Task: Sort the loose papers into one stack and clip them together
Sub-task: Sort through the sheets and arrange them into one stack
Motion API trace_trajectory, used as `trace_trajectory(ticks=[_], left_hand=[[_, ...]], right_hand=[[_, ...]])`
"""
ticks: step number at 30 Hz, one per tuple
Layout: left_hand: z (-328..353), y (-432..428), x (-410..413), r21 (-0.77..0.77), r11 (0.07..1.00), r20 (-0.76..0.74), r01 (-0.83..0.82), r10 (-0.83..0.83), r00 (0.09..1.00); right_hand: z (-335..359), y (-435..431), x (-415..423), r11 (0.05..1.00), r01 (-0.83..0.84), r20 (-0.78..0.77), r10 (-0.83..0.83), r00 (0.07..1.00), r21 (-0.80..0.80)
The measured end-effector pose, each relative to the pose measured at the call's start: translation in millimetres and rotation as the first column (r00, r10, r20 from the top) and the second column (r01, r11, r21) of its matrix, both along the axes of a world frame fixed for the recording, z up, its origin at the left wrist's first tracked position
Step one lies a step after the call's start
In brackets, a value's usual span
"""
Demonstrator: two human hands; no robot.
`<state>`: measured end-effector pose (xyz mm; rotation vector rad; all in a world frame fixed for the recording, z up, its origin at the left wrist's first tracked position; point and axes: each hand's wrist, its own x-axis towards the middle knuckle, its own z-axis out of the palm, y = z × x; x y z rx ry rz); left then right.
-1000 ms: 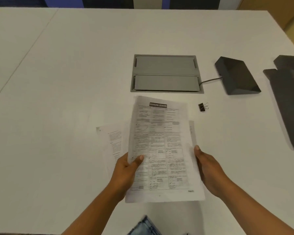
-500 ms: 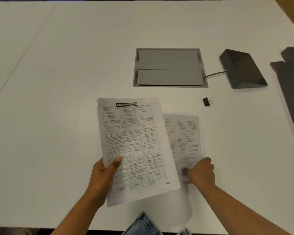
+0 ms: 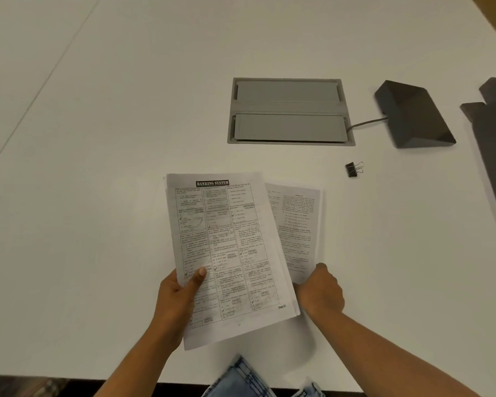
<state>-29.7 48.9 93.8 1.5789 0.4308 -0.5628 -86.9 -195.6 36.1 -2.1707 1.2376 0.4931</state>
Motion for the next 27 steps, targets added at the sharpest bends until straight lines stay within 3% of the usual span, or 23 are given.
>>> trace_trajectory(ticks=[13,19,27], left_hand=[[-3.7,9.5,4.6,0.05,0.998,0.02,-0.024,0.023,1.0],[-3.3,7.6,7.8,0.06,0.998,0.031,-0.032,0.03,0.999],[-3.1,-1.9,8.7,0.049,0.998,0.032,-0.035,0.033,0.999]], right_hand=[[-2.1,-9.0,-0.5,0.994,0.075,0.16,-0.086,0.983,0.076],[2.8,-19.1,-2.8,0.998,0.055,0.107,-0.053,0.993,-0.009],[0.1,-20.6,1.7,0.997,0.073,0.106,-0.073,0.992,0.011]])
